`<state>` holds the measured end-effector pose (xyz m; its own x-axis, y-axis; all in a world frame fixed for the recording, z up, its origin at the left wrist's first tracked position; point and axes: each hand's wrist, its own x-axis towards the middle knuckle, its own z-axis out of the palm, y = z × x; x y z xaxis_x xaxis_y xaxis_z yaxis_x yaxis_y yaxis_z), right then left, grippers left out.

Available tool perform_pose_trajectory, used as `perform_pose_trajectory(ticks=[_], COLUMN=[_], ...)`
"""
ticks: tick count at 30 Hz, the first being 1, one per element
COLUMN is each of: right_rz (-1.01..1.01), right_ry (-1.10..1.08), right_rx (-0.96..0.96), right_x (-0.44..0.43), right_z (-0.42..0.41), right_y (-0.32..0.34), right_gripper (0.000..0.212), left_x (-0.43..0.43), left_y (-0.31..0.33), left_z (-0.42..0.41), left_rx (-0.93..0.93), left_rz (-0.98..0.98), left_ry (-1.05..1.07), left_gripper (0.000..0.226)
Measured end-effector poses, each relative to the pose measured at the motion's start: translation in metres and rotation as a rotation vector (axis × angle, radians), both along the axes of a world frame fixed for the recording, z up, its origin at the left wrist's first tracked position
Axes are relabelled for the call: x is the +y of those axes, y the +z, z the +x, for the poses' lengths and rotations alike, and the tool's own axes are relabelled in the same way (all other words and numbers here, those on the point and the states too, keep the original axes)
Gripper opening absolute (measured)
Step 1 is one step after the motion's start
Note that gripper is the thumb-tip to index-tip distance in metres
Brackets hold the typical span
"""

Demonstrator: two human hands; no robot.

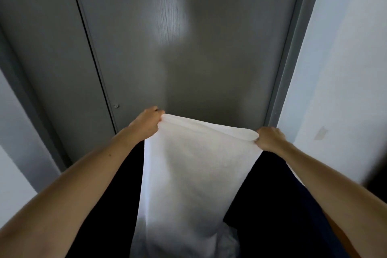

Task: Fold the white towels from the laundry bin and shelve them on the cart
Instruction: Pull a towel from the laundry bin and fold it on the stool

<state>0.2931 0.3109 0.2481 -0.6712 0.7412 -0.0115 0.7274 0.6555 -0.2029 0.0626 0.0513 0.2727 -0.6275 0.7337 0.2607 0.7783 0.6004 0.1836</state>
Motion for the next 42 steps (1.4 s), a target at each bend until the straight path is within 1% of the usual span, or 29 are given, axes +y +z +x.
perform_pose_trajectory(ticks=[1, 2, 3, 5, 8, 10, 11, 12, 14, 18, 21, 24, 29, 32, 35, 37, 39, 41, 42], right_rz=[-0.046, -0.129, -0.252, -0.466, -0.610, -0.730, -0.815, -0.889, -0.975, -1.008, -1.031, -0.967, -0.761, -0.602, -0.526, -0.510, -0.446, -0.290, -0.191], right_ry=[-0.040, -0.074, -0.109, -0.171, -0.216, -0.217, -0.201, -0.194, -0.208, -0.320, -0.369, -0.437, -0.455, -0.396, -0.376, -0.373, -0.342, -0.298, -0.263], right_rx=[0.018, 0.081, 0.179, 0.392, 0.623, 0.773, 0.806, 0.818, 0.807, 0.904, 0.949, 0.883, 0.785, 0.744, 0.739, 0.753, 0.804, 0.848, 0.840], right_x=[-0.001, 0.000, -0.001, -0.003, -0.004, -0.003, -0.003, -0.002, 0.000, 0.005, 0.009, 0.011, 0.014, 0.019, 0.026, 0.032, 0.039, 0.045, 0.047], right_z=[-0.002, -0.005, -0.009, -0.014, -0.017, -0.020, -0.020, -0.021, -0.021, -0.016, -0.009, -0.003, 0.008, 0.017, 0.037, 0.057, 0.079, 0.106, 0.120], right_y=[0.000, -0.001, -0.002, -0.001, 0.005, 0.019, 0.022, 0.027, 0.033, 0.028, 0.017, 0.006, 0.008, 0.025, 0.050, 0.069, 0.093, 0.120, 0.133], right_gripper=[0.024, 0.017, 0.015, 0.022, 0.022, 0.014, 0.008, 0.011, 0.023, 0.035, 0.036, 0.034, 0.007, 0.011, 0.004, 0.011, 0.016, 0.012, 0.010], left_x=[0.002, 0.003, 0.003, 0.000, -0.008, -0.005, -0.005, -0.003, 0.005, 0.025, 0.036, 0.040, 0.040, 0.043, 0.045, 0.048, 0.056, 0.067, 0.074], left_y=[0.006, 0.011, 0.014, 0.016, 0.020, 0.033, 0.035, 0.040, 0.048, 0.061, 0.068, 0.071, 0.080, 0.097, 0.111, 0.121, 0.136, 0.155, 0.164], left_z=[-0.001, -0.002, -0.003, -0.009, -0.020, -0.030, -0.029, -0.029, -0.031, -0.030, -0.025, -0.018, -0.008, 0.002, 0.020, 0.038, 0.059, 0.087, 0.102], left_rx=[0.013, 0.025, 0.035, 0.038, 0.001, 0.008, 0.005, 0.017, 0.040, 0.040, 0.050, 0.051, 0.109, 0.142, 0.165, 0.180, 0.207, 0.232, 0.249], left_rz=[-0.059, -0.097, -0.128, -0.146, -0.041, 0.066, 0.097, 0.130, 0.186, 0.324, 0.388, 0.430, 0.443, 0.452, 0.475, 0.500, 0.541, 0.598, 0.624], left_ry=[0.009, 0.016, 0.024, 0.039, 0.088, 0.076, 0.073, 0.056, 0.004, -0.041, -0.081, -0.132, -0.198, -0.198, -0.189, -0.195, -0.202, -0.191, -0.187], left_gripper=[0.029, 0.025, 0.023, 0.021, 0.017, 0.016, 0.017, 0.018, 0.020, 0.022, 0.021, 0.020, 0.021, 0.022, 0.022, 0.021, 0.020, 0.020, 0.019])
